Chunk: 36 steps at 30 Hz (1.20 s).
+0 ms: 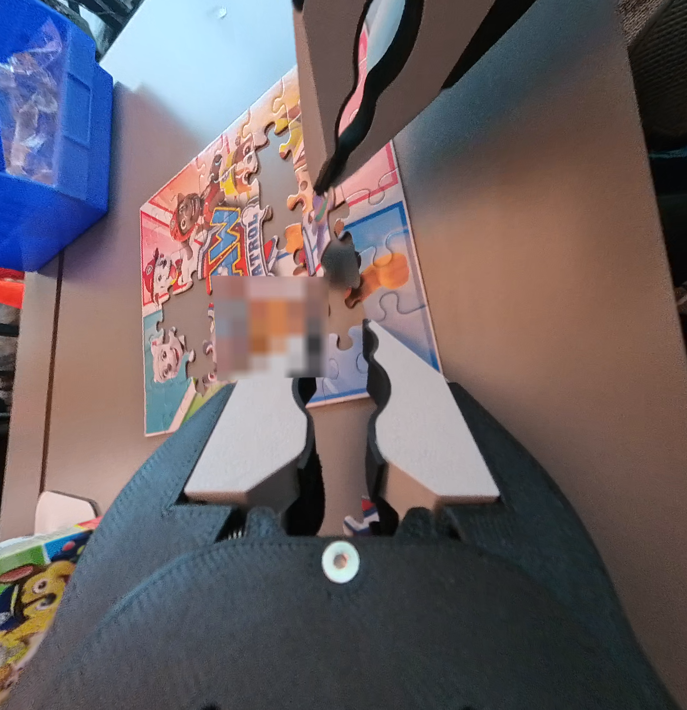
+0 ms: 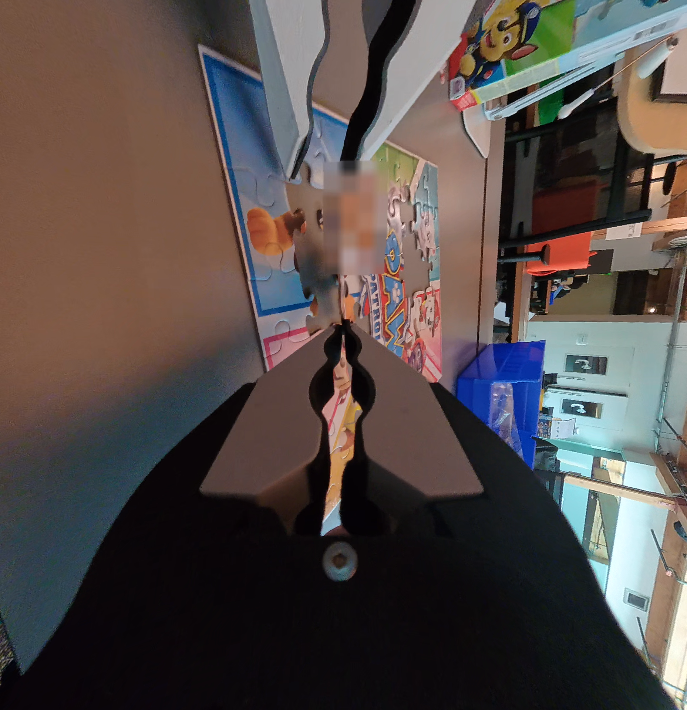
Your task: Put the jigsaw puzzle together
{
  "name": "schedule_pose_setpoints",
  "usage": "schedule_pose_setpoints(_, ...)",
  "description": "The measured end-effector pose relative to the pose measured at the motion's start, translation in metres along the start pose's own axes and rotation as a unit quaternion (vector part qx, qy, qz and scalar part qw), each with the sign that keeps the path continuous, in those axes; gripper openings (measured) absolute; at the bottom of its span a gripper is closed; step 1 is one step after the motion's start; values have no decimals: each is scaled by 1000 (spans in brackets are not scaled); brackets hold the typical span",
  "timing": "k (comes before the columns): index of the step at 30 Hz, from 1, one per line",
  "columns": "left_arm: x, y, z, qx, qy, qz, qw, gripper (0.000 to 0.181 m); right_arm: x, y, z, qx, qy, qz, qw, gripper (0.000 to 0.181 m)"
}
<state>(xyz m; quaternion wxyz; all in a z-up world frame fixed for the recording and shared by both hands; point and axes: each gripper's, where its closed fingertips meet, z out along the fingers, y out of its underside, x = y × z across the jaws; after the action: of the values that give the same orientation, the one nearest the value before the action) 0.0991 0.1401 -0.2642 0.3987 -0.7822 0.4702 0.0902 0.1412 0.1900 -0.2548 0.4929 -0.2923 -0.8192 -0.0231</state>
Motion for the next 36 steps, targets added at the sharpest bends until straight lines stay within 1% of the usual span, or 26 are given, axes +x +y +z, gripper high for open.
schedule_pose_setpoints(3,0,12,-3,-7,14,-21,1000,19,2,-11,-2,11,1,4,1000,0)
schedule_pose_setpoints(6,-3,17,-5,-6,14,-32,999,23,-1,-25,0,21,0,1,1000,0)
schedule_pose_setpoints(8,-4,17,-6,-3,13,-36,999,24,-4,-33,4,25,-2,-3,1000,0)
schedule_pose_setpoints(11,-4,11,-8,17,2,-27,1000,29,-4,-38,6,21,0,0,1000,0)
schedule_pose_setpoints(12,-5,7,-9,25,-7,-14,1000,27,-4,-39,6,20,-1,3,1000,0)
schedule_pose_setpoints(14,-4,1,-10,33,-21,13,999,16,-4,-41,5,17,1,5,1000,0)
schedule_pose_setpoints(15,-3,0,-10,31,-25,25,999,7,-4,-41,4,18,0,7,1000,0)
schedule_pose_setpoints(16,-3,0,-9,27,-31,33,999,5,-3,-43,2,19,1,9,1000,0)
schedule_pose_setpoints(19,-3,3,-6,16,-37,40,998,1,-2,-48,-4,29,2,18,999,0)
schedule_pose_setpoints(26,-7,4,-4,18,-46,47,998,0,-3,-56,-11,51,2,44,998,0)
schedule_pose_setpoints(29,-8,-1,-8,31,-55,61,996,1,1,-59,-16,81,-1,79,994,0)
schedule_pose_setpoints(30,-9,-2,-10,35,-61,68,995,0,2,-60,-19,95,-7,96,991,3)
schedule_pose_setpoints(32,-11,-8,-14,50,-69,72,994,1,7,-60,-24,120,-17,128,984,18)
schedule_pose_setpoints(34,-12,-14,-19,70,-71,79,992,0,9,-59,-27,143,-33,162,976,26)
schedule_pose_setpoints(35,-11,-17,-21,76,-72,86,991,0,10,-58,-28,156,-41,177,971,26)
schedule_pose_setpoints(36,-10,-19,-22,82,-70,92,990,0,9,-59,-28,169,-51,186,966,23)
